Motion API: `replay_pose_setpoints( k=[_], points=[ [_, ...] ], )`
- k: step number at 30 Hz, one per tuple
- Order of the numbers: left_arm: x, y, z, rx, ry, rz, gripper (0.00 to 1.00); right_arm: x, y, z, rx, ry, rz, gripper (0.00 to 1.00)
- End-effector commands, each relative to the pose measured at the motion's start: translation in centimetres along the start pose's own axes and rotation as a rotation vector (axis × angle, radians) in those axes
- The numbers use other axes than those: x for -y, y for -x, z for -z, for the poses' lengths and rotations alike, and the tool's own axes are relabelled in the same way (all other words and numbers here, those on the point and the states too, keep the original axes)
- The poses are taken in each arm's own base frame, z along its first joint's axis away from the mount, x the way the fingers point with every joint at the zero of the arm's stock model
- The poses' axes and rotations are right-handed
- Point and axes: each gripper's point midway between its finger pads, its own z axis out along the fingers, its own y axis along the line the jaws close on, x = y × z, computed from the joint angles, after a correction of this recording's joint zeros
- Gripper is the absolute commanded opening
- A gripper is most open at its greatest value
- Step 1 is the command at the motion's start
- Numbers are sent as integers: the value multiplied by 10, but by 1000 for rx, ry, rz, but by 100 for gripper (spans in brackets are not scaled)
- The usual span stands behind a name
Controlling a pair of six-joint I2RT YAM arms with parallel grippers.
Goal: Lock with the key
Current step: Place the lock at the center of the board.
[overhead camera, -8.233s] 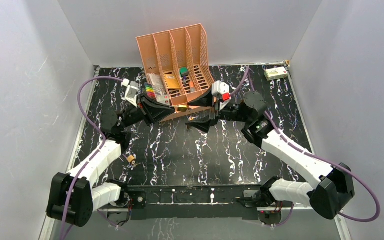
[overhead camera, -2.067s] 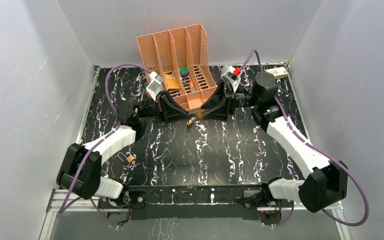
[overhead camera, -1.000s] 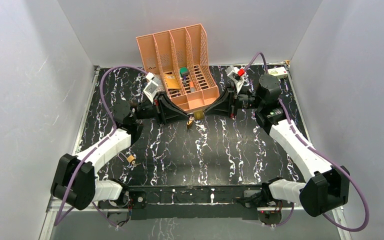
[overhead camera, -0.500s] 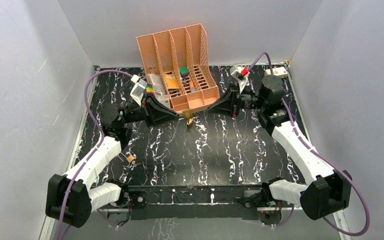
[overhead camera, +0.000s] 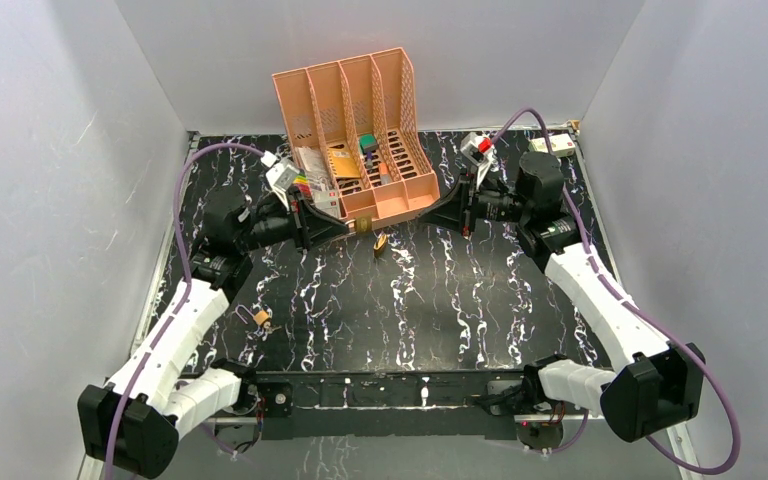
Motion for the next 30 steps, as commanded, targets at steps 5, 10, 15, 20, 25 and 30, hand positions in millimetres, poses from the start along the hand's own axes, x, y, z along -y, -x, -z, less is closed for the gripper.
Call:
replay_pose_setpoints(
  k=[5, 10, 15, 20, 25, 30],
  points=[
    [-35, -15, 6, -57, 203, 110, 0, 33, -30, -4, -56, -206, -41, 0],
    [-57, -34, 0, -97, 272, 222, 0, 36, -60, -29, -141, -286, -47, 0],
    [-107, -91, 7, -309, 664, 400, 0, 51, -122, -77, -281, -413, -117, 0],
    [-120, -136, 3, -542, 835, 389, 0, 68, -169, -98, -372, -465, -190, 0],
    [-120, -163, -6, -706, 874, 358, 0, 93, -196, -95, -428, -576, -227, 0],
    [-115, -176, -14, -759, 850, 361, 0, 105, -219, -94, -472, -609, -262, 0]
  ],
)
